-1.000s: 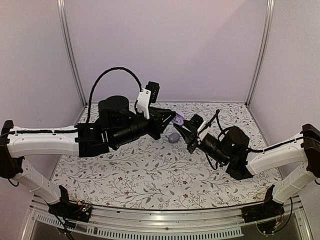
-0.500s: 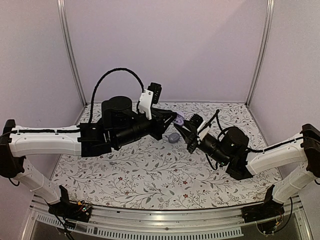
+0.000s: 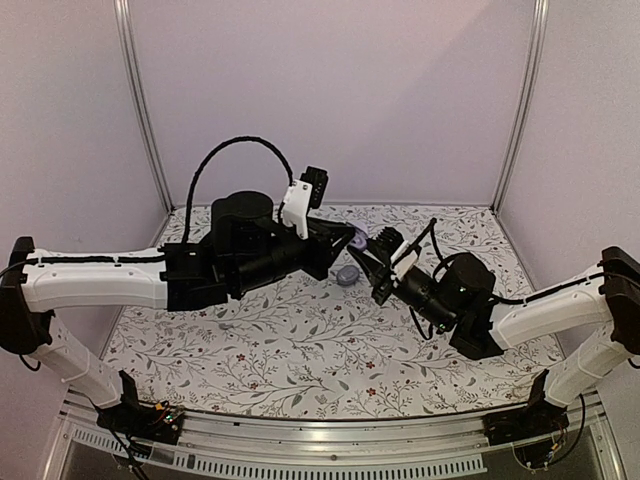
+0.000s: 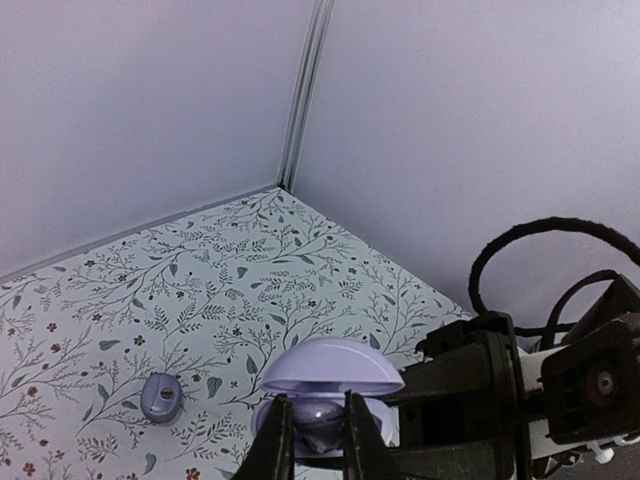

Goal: Insert the wireless bluetooth earbuds into the charging case
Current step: Insert the left earbud into the left side groove of the charging case, then adjust the left earbud in the left side groove of the charging case.

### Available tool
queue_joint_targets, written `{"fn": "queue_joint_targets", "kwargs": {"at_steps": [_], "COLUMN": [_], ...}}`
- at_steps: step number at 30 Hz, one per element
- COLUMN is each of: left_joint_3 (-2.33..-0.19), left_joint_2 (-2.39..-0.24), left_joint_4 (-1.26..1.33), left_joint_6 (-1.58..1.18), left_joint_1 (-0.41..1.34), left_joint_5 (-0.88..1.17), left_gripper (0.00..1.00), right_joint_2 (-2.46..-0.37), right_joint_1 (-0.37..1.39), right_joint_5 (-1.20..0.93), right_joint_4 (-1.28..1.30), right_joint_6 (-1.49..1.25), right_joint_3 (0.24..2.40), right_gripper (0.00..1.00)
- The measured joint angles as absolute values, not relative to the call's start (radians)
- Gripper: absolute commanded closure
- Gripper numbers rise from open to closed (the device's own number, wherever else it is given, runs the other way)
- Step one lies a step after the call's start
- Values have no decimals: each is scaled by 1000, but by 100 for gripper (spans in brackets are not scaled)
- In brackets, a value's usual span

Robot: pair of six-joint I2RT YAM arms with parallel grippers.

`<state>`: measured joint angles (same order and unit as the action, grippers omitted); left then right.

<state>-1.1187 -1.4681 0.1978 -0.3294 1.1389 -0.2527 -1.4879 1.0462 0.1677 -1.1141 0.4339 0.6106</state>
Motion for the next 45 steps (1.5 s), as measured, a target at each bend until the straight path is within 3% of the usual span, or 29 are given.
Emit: {"fn": "queue_joint_targets", "kwargs": {"at_steps": [11,19,28,37,45], "left_joint_3": [-1124,-1132,-1135,-1050,-1047], "left_joint_2": [-1468,-1468,-1460,-1292,-1282], "left_joint_4": [164,126,113,134,136], "left_joint_6": [-363,-367,-330,-344,-373], "left_joint_1": [1139,1135,1131,1041,985], "left_joint_5": [-282,-303,-243,-146,-81], "left_gripper": [65,54,22,23,25], "right_joint_2": [-1493,-1493,-1493,-1491,-1482], "right_joint_1": [1047,1047,1047,1047,1047], "right_joint_5": [172,170,151,116,69], "right_joint_4": [-1111,-1116,-1116,-1120,-1122], "right_joint_6": [434,432,412,382,376], "right_joint_3": [614,614,614,597,593], "right_gripper": [100,100,100,100,100]}}
